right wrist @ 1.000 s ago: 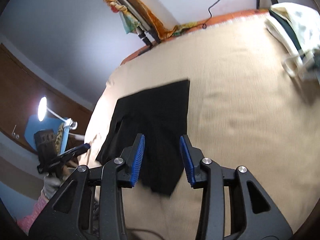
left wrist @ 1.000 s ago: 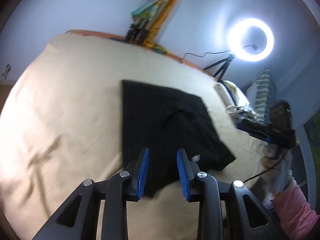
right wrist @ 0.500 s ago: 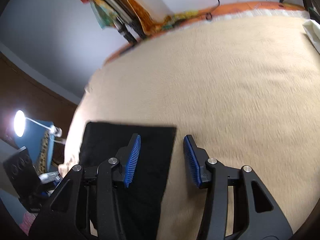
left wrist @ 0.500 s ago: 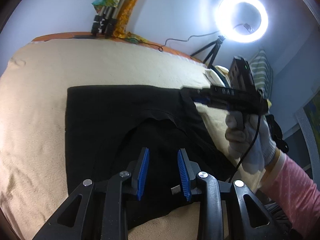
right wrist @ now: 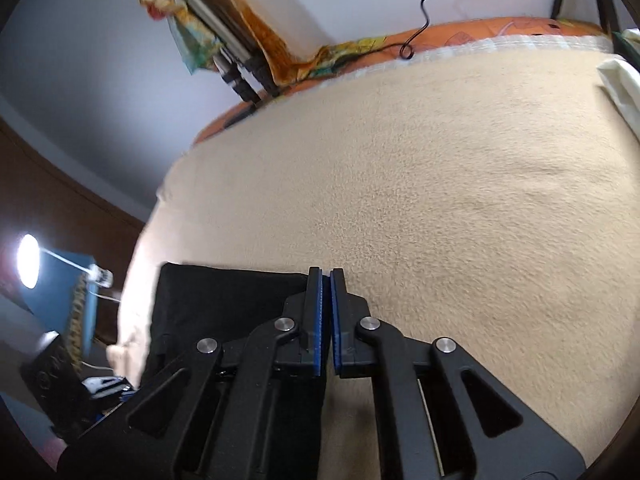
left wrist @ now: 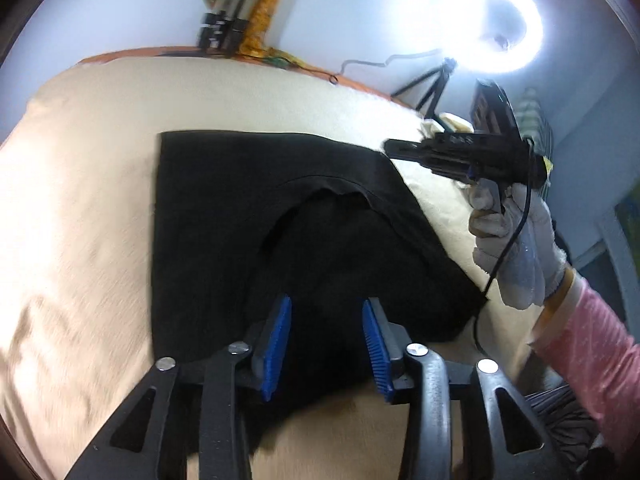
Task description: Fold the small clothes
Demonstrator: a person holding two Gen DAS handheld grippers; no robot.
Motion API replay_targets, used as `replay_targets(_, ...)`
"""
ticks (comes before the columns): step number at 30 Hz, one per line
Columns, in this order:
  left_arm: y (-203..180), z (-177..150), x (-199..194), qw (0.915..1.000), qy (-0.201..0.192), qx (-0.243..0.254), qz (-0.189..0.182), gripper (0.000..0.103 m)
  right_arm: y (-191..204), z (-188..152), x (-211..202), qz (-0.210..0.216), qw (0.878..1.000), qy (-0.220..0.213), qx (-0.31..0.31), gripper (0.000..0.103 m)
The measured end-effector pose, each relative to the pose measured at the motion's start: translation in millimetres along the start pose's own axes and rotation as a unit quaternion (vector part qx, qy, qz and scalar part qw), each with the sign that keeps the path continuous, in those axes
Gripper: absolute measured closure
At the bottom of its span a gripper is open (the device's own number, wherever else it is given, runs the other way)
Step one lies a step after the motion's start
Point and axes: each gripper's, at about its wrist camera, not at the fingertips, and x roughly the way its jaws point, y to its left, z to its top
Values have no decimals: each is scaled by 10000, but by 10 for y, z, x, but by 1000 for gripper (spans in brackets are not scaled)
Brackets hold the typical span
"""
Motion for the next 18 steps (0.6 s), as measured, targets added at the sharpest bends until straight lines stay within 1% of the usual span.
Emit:
replay_targets(1, 48, -35, -90, 9999, -60, -157, 1, 51, -2, 1, -60, 45, 10000, -24, 28, 94)
replay_targets(2, 112, -84, -207, 9993, -177, -328, 6, 47, -4, -10, -126, 107, 9999, -44, 41, 84)
replay_targets(3, 168, -112, -286, 9986, -274, -445, -17, 46, -10, -35, -200, 190, 9998, -73, 62, 74)
replay_targets(4, 257, -165, -398, 9969, -412, -669, -43, 45, -17, -70, -265, 252, 9996, -107, 91, 56)
replay_targets(5, 329, -207, -463, 9951, -487, -861, -67, 42, -26, -98, -308, 301, 9993, -160, 124, 45)
replay_targets(6, 407, -248, -510, 9926, -544, -1078, -129, 40, -59, -149, -343, 386, 9989, -209, 167, 45)
replay_targets(8, 623, -372, -572, 9827, -621, -1710, -358, 40, -119, -212, -320, 552, 9980, -97, 278, 45)
replay_targets(9, 702, -412, -566, 9782, -619, -1937, -432, 40, -146, -239, -301, 586, 9977, -58, 332, 45)
replay_targets(10, 805, -480, -543, 9710, -594, -2243, -570, 40, -182, -265, -275, 600, 9974, -31, 392, 45)
replay_targets(12, 918, -547, -472, 9613, -499, -2605, -744, 40, -242, -303, -209, 651, 9966, 25, 513, 45)
replay_targets(15, 981, -597, -391, 9512, -451, -2890, -982, 41, -292, -338, -99, 707, 9956, 99, 605, 45)
replay_targets(16, 983, -588, -384, 9497, -479, -2918, -1035, 41, -291, -336, -67, 722, 9955, 119, 598, 45)
replay_targets(18, 962, -550, -342, 9496, -437, -2905, -1093, 44, -274, -322, -23, 770, 9954, 88, 570, 45)
